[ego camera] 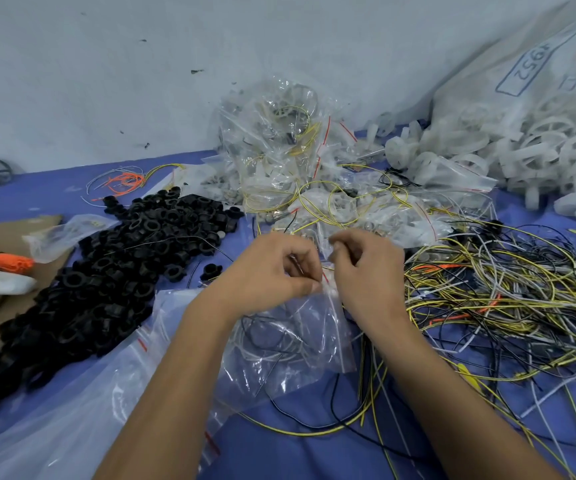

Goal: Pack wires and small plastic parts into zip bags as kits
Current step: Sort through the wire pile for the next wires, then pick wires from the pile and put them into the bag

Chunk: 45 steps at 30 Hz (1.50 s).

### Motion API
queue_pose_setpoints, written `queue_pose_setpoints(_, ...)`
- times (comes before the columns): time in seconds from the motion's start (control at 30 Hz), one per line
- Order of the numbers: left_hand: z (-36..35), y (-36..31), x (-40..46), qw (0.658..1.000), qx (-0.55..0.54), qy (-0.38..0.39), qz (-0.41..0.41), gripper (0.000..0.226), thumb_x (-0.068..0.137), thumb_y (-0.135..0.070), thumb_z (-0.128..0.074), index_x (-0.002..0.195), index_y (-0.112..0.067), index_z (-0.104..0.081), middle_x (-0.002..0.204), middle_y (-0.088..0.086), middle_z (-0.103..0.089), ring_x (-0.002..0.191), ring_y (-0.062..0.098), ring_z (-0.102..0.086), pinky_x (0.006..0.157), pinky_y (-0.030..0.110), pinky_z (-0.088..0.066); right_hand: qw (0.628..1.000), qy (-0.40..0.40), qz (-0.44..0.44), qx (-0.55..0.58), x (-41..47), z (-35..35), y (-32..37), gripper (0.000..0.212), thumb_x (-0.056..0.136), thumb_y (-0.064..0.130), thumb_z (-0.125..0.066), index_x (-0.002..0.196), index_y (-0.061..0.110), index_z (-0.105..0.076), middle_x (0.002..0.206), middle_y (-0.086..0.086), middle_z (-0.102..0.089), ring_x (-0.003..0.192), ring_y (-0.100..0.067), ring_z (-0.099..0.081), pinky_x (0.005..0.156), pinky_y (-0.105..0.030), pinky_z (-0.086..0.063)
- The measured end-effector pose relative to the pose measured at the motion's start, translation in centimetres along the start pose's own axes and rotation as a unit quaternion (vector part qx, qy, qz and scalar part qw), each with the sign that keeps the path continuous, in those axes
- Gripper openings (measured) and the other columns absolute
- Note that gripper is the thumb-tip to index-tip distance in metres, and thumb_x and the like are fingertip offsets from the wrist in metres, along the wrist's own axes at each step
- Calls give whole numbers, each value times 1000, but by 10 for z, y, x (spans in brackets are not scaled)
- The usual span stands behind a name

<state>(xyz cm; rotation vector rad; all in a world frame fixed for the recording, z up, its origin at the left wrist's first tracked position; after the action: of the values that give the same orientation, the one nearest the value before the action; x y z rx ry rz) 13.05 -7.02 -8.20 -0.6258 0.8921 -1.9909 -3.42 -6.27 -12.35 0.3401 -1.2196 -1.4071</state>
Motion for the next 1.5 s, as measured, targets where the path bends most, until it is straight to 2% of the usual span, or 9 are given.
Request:
queue_pose_setpoints(0.1,-6,2,2,999,20,34,12,17,80,0,-82,78,-15,-72,83,6,-73,69,24,-68,70,33,-57,990,-46,26,-129,16,0,0,16,92,18,-60,101,18,-74,91,-1,-73,89,-24,-64,75,-38,-52)
queue_pose_setpoints(0.27,-8,2,3,998,38,43,19,11,82,-4,-82,82,-12,-75,83,1,-75,77,26,-70,78,43,-59,932,85,14,-351,59,-20,-5,25,89,14,-66,115,12,-63,115,-11,-62,118,-33,-46,77,-37,-41)
queue_pose_setpoints(0.43,-7,3,3,998,39,41,20,11,82,-4,-82,81,-13,-76,81,-1,-76,76,25,-70,76,40,-60,915,106,6,-389,78,-31,-7,15,86,14,-74,96,13,-63,102,-11,-65,108,-34,-58,67,-33,-40)
queue_pose_setpoints(0.7,-6,3,4,998,44,45,23,11,84,-5,-81,81,-15,-76,81,-4,-75,76,19,-71,77,39,-60,917,94,62,-382,86,-17,-10,11,93,13,-64,85,7,-69,85,-10,-65,81,-33,-60,61,-31,-40)
queue_pose_setpoints(0.9,-5,2,3,998,48,34,28,13,84,-8,-81,80,-19,-76,82,-4,-75,75,19,-69,77,39,-59,964,47,98,-243,82,2,-7,20,93,23,-68,80,8,-70,76,-7,-65,78,-28,-57,66,-36,-47)
queue_pose_setpoints(1.13,-3,2,3,998,55,31,26,18,82,-9,-82,76,-24,-74,81,-5,-74,73,18,-69,75,36,-60,993,81,33,-81,98,20,-1,35,95,25,-69,70,0,-69,52,-3,-52,46,-16,-40,52,-27,-32)
queue_pose_setpoints(1.3,-3,2,4,998,58,31,24,21,82,-9,-82,75,-26,-73,80,-5,-75,72,17,-69,70,28,-57,976,217,19,-18,99,18,6,24,100,22,-61,86,11,-76,71,-3,-75,51,-4,-57,52,-24,-45)
queue_pose_setpoints(1.37,-3,2,4,998,58,31,24,20,82,-9,-81,75,-25,-74,81,-5,-75,72,16,-69,71,30,-58,979,191,35,-64,102,12,4,26,102,20,-56,87,10,-74,73,-4,-75,50,0,-55,56,-25,-45)
queue_pose_setpoints(1.5,-3,2,3,997,62,29,29,15,83,-10,-81,77,-23,-75,79,-7,-74,72,13,-68,74,34,-60,968,144,67,-195,106,-4,-7,20,101,21,-58,99,6,-71,83,-10,-69,78,-27,-61,69,-35,-45)
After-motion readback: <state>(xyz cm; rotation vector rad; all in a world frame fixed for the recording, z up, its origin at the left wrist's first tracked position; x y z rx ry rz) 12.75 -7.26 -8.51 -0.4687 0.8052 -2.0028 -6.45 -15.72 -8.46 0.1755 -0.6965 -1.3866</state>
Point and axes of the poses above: each hand's wrist, its own x-axis towards the middle knuckle, its own z-axis out of the back of the hand, y = z × x, the point moved 1 cm from there along x, towards the middle knuckle
